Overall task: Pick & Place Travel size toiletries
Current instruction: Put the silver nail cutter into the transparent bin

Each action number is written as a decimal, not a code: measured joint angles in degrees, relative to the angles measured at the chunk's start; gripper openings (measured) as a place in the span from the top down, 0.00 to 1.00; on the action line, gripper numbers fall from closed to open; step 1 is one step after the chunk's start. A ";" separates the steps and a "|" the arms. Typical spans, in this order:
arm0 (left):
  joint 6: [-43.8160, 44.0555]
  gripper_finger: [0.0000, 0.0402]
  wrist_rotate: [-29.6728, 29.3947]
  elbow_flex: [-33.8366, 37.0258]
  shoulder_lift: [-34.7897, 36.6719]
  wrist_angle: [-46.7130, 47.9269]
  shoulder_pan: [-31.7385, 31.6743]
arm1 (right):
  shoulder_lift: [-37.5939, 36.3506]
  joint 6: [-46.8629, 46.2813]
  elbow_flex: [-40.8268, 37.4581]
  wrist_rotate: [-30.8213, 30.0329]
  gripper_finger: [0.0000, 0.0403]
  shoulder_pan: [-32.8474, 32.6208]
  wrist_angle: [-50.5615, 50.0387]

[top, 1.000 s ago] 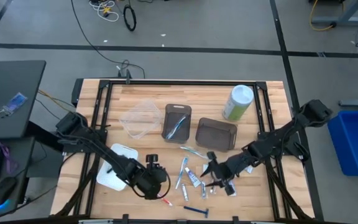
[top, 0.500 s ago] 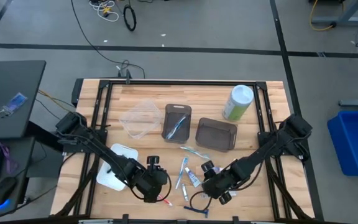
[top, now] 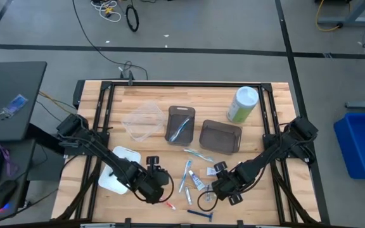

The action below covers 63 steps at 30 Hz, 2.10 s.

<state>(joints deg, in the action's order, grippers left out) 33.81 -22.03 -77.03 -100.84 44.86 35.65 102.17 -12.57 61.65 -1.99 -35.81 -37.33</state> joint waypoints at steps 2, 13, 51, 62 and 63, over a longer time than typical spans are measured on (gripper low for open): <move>0.32 0.54 1.05 0.00 0.00 0.69 -0.02 | 0.00 0.65 -1.17 0.73 0.50 0.01 -0.02; -1.49 0.54 -0.83 0.00 0.00 0.55 -0.08 | -0.26 7.05 -5.03 0.53 0.53 -0.54 5.67; 1.31 0.54 -6.71 0.33 -0.52 -18.88 -5.06 | -0.50 -0.19 1.61 -0.74 0.88 0.19 3.48; -10.55 0.54 -2.74 0.33 -0.52 -26.08 -9.93 | -5.53 8.19 2.63 -25.00 0.88 4.88 11.83; -11.95 0.54 -2.65 0.33 -0.52 -26.62 -10.31 | -5.53 9.27 2.64 -24.97 0.88 5.98 13.03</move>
<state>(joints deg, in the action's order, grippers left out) 21.86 -24.67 -76.71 -101.36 18.24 25.35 96.64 -3.30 64.29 -26.96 -29.83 -24.30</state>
